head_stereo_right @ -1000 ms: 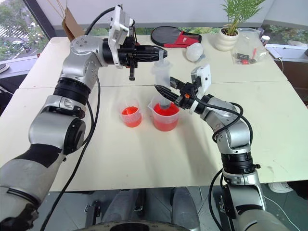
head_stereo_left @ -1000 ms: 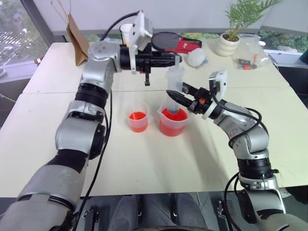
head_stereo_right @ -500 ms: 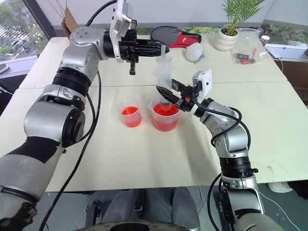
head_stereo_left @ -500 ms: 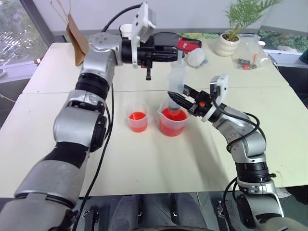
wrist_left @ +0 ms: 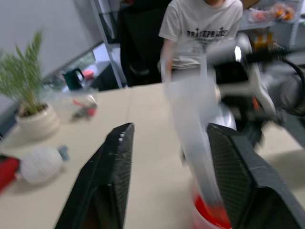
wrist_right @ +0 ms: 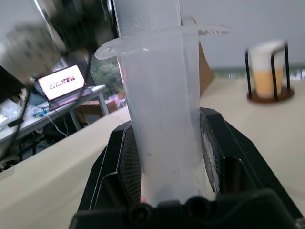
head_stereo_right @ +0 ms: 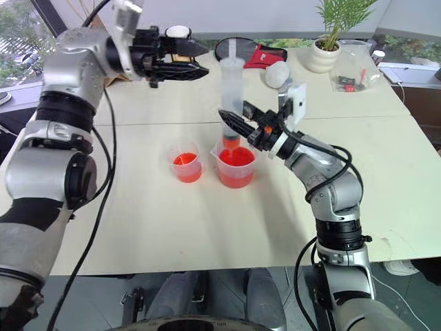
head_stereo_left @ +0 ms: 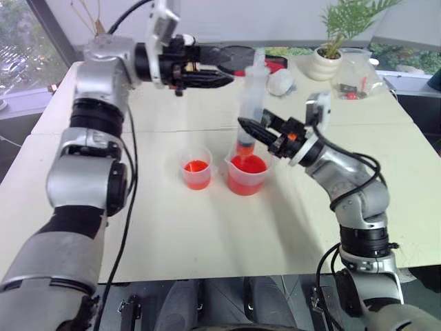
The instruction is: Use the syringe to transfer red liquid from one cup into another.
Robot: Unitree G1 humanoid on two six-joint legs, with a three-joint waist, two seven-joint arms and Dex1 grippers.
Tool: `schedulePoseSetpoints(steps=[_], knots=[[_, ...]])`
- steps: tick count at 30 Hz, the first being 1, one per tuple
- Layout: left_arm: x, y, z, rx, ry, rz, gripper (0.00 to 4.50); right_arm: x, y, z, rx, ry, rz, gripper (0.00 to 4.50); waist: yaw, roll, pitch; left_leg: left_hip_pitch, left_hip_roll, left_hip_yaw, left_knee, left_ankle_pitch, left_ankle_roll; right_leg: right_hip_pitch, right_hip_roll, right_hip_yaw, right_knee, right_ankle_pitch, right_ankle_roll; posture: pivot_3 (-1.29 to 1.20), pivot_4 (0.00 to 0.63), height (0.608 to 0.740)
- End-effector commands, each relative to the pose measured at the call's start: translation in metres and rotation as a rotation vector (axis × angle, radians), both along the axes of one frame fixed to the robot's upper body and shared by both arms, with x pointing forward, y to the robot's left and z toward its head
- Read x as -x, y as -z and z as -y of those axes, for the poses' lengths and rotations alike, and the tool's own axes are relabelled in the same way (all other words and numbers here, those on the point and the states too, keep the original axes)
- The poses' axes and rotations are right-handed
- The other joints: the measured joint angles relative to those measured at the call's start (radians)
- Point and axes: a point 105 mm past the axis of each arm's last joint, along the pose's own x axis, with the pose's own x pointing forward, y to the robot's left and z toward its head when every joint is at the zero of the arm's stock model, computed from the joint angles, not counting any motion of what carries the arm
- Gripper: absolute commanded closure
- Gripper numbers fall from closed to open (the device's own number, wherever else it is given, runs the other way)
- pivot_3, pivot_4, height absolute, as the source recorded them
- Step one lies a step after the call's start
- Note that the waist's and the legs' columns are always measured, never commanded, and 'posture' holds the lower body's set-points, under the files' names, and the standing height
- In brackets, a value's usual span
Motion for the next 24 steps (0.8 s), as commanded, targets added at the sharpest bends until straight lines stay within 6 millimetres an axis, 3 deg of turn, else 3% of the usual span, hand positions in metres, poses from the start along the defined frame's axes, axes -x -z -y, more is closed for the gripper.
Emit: schedulePoseSetpoints(steps=[1,6,8,10,17,24], knots=[[0.009,-0.003,-0.023,0.015,-0.022,-0.035,2.01,0.006,-0.023,0.004,-0.009,0.002,0.080,3.09,-0.001,0.000,0.000,0.000,0.000,0.000,0.000,0.000,0.000,0.000,0.000,0.000,0.000,0.000,0.000,0.00,0.150,0.740],[0.008,-0.020,-0.056,0.105,-0.205,0.019,2.01,0.005,-0.052,-0.005,-0.005,-0.031,0.157,3.09,0.004,-0.001,0.001,-0.001,0.000,-0.001,0.001,0.000,0.000,0.000,0.000,0.000,0.000,0.000,0.000,0.00,0.150,0.740],[0.015,-0.022,-0.072,0.150,-0.283,0.044,2.01,0.014,-0.075,-0.032,-0.046,-0.139,0.199,3.09,-0.002,-0.001,0.001,-0.001,0.000,0.000,0.001,0.000,0.000,0.000,0.000,0.000,0.000,0.000,0.000,0.00,0.150,0.740],[0.022,-0.020,-0.080,0.171,-0.330,0.053,2.01,0.019,-0.080,-0.052,-0.075,-0.217,0.193,3.09,-0.011,0.000,0.000,0.001,0.001,0.000,-0.001,0.000,0.000,-0.001,0.000,0.001,0.002,0.000,0.000,0.00,0.150,0.740],[0.040,-0.015,-0.100,0.189,-0.453,0.062,2.01,0.005,-0.040,-0.090,-0.062,-0.307,0.102,3.09,0.004,-0.002,0.000,0.001,0.001,-0.004,-0.001,0.002,-0.004,-0.001,0.001,0.000,0.004,0.000,0.000,0.00,0.150,0.740],[0.060,-0.027,-0.114,0.186,-0.477,0.083,2.01,-0.003,-0.015,-0.101,-0.012,-0.340,0.087,3.09,-0.001,-0.002,0.000,0.001,0.000,-0.005,-0.001,0.002,-0.004,0.000,0.001,0.000,0.002,0.000,-0.001,0.00,0.150,0.740]])
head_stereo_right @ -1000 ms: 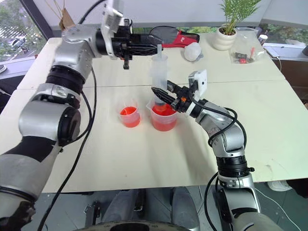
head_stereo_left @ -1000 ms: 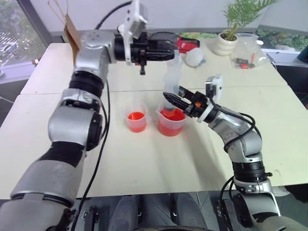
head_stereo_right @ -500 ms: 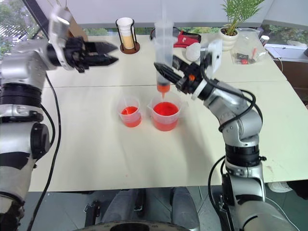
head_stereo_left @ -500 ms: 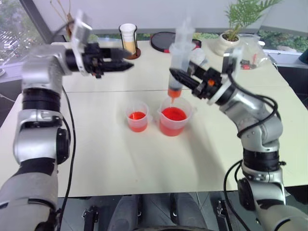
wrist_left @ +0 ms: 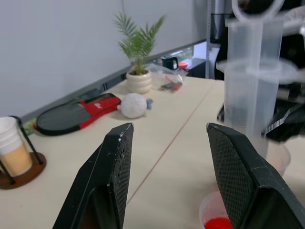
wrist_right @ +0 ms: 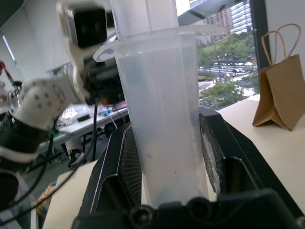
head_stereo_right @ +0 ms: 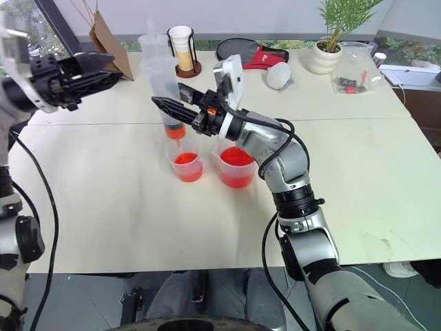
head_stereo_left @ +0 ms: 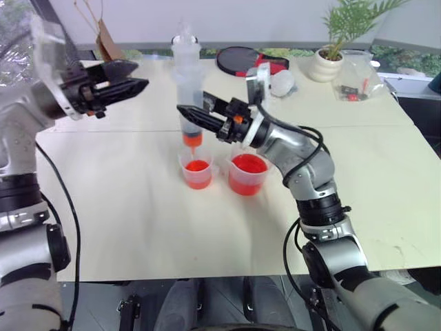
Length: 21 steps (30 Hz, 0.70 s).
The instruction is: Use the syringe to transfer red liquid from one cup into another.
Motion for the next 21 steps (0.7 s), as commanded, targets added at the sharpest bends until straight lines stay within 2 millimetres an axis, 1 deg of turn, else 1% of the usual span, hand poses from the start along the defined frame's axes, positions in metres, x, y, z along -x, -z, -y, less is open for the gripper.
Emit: schedulePoseSetpoints(steps=[1,3,5,9,12,15,17,21], knots=[[0.017,-0.025,-0.002,0.015,0.027,0.078,2.01,0.002,-0.002,-0.002,-0.010,-0.018,0.043,3.09,-0.001,0.000,0.000,0.000,0.000,0.000,0.000,0.000,0.000,0.000,0.000,0.000,0.000,0.000,0.000,0.00,0.150,0.740],[0.018,-0.034,0.005,0.032,0.056,0.104,2.01,0.000,0.001,-0.002,-0.004,-0.017,0.040,3.09,0.000,0.000,0.000,0.000,0.000,0.000,0.000,0.000,0.000,0.000,0.000,0.000,0.000,0.000,0.000,0.00,0.150,0.740],[0.013,-0.039,0.015,0.040,0.079,0.124,2.01,-0.002,0.003,-0.002,0.001,-0.017,0.037,3.09,0.003,0.000,0.000,0.000,0.000,0.000,0.000,0.000,0.000,0.000,0.000,0.000,0.000,0.000,0.000,0.00,0.150,0.740],[0.003,-0.045,0.030,0.039,0.128,0.146,2.01,-0.002,0.005,-0.004,0.005,-0.020,0.035,3.09,0.003,0.000,0.000,0.000,0.000,0.000,0.000,0.000,-0.001,0.000,0.000,0.000,0.000,0.000,0.000,0.00,0.150,0.740],[-0.005,-0.044,0.041,0.021,0.164,0.151,2.01,-0.001,0.007,-0.004,0.009,-0.021,0.036,3.09,-0.001,0.000,0.000,0.000,0.000,0.000,0.000,0.000,-0.001,0.000,0.000,0.000,0.000,0.000,0.000,0.00,0.150,0.740],[-0.015,-0.038,0.051,-0.017,0.188,0.149,2.01,-0.001,0.007,-0.005,0.010,-0.020,0.036,3.09,-0.002,0.000,0.000,0.000,0.000,0.000,0.000,0.000,-0.001,0.000,0.001,0.000,0.000,0.000,0.000,0.00,0.150,0.740],[-0.019,-0.035,0.057,-0.025,0.212,0.148,2.01,0.000,0.008,-0.006,0.009,-0.021,0.036,3.09,-0.002,0.000,0.000,0.000,0.000,0.000,0.000,0.000,-0.001,0.000,0.001,0.000,0.000,0.000,0.000,0.00,0.150,0.740],[-0.023,-0.036,0.068,-0.011,0.262,0.151,2.01,0.003,0.010,-0.008,0.010,-0.023,0.035,3.09,-0.001,0.000,0.000,0.000,0.000,0.000,0.000,0.000,-0.001,0.000,0.001,0.000,0.000,0.000,0.000,0.00,0.150,0.740]])
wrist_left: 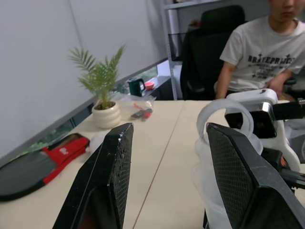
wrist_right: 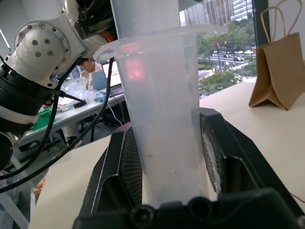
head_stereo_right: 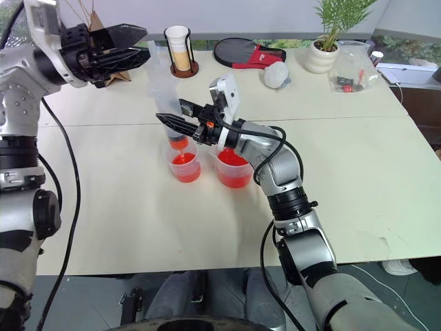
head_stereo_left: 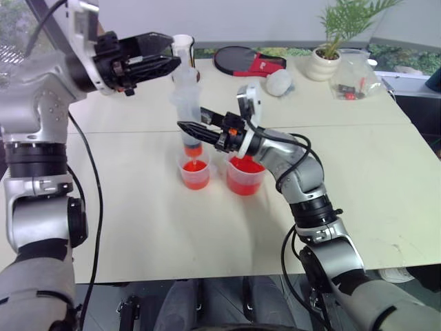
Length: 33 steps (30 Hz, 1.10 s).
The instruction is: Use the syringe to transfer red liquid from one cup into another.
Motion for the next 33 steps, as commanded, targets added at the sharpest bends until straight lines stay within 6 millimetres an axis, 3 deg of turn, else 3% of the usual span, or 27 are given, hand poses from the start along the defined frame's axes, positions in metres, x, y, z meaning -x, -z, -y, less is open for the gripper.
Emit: schedulePoseSetpoints(steps=[1,3,6,12,33], knots=[[0.003,-0.009,0.009,-0.028,0.043,0.059,2.25,0.010,-0.014,-0.006,-0.034,-0.027,0.061,3.09,0.000,0.000,0.000,0.000,0.000,0.000,0.000,0.000,0.000,0.000,0.000,0.000,0.000,0.000,0.000,0.00,0.150,0.740],[0.002,-0.008,0.011,-0.028,0.054,0.059,2.84,0.010,-0.013,-0.007,-0.033,-0.024,0.059,3.09,0.000,0.000,0.000,0.000,0.000,0.000,0.000,0.000,0.000,0.000,0.000,0.000,0.000,0.000,0.000,0.00,0.150,0.740],[0.004,-0.010,0.011,-0.024,0.074,0.057,4.40,0.011,-0.011,-0.007,-0.033,-0.021,0.054,3.09,0.000,0.000,0.000,0.000,0.000,0.000,0.000,0.000,0.000,0.000,0.000,0.000,0.000,0.000,0.000,0.00,0.150,0.740],[0.012,-0.006,0.015,-0.063,0.117,0.038,4.46,0.011,-0.008,-0.009,-0.029,-0.023,0.055,3.09,-0.002,0.000,0.000,0.000,0.000,0.000,0.000,0.000,0.000,0.000,0.000,0.000,0.000,0.000,0.000,0.00,0.150,0.740],[0.009,0.060,0.022,-0.101,0.085,-0.101,4.46,0.002,-0.045,0.003,-0.061,0.037,0.179,3.09,0.001,0.000,0.000,0.000,0.000,-0.001,-0.001,0.000,0.000,0.000,0.000,0.000,0.000,0.000,0.000,0.00,0.150,0.740]])
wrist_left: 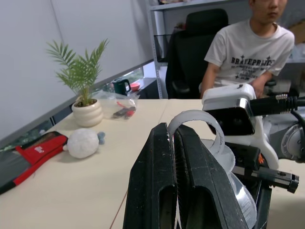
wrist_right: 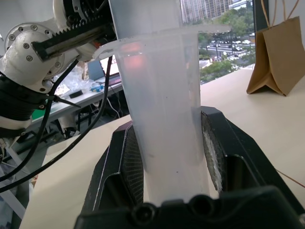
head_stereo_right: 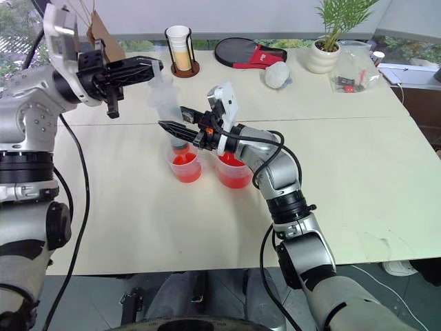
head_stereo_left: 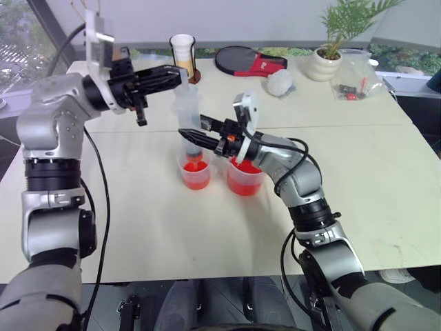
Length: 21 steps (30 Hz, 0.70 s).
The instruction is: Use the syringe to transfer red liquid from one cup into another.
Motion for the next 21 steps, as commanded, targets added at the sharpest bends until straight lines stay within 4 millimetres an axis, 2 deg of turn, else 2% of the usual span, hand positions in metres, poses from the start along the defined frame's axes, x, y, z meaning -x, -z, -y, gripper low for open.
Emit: schedulePoseSetpoints(steps=[1,10,17,20,21], knots=[[0.001,0.025,0.015,-0.074,0.052,-0.067,4.46,0.007,-0.056,0.003,-0.112,0.001,0.184,3.09,0.000,0.000,0.000,0.000,0.000,0.000,0.000,0.000,0.000,0.000,0.000,0.000,0.000,0.000,0.000,0.00,0.150,0.740],[-0.003,0.039,0.016,-0.099,0.039,-0.098,4.46,0.012,-0.067,0.001,-0.134,-0.005,0.212,3.09,-0.001,0.000,0.000,0.000,0.000,0.000,0.000,0.000,0.000,0.000,0.000,0.000,0.000,0.000,0.000,0.00,0.150,0.740],[-0.006,0.037,0.015,-0.085,0.031,-0.103,4.46,0.015,-0.066,0.001,-0.131,-0.010,0.211,3.09,0.000,0.000,0.000,0.000,0.000,0.000,-0.001,0.000,0.000,0.001,0.000,0.000,0.000,0.000,0.000,0.00,0.150,0.740],[-0.008,0.034,0.014,-0.064,0.023,-0.116,3.65,0.017,-0.064,0.000,-0.129,-0.015,0.207,3.09,0.000,0.000,0.000,0.000,0.000,0.000,-0.001,0.000,0.000,0.001,0.000,0.000,0.000,0.000,0.000,0.00,0.150,0.740],[-0.008,0.033,0.014,-0.063,0.024,-0.118,3.16,0.017,-0.064,0.000,-0.129,-0.016,0.206,3.09,0.000,0.000,0.000,0.000,0.000,0.000,-0.001,0.000,0.000,0.001,0.000,0.000,0.000,0.000,0.000,0.00,0.150,0.740]])
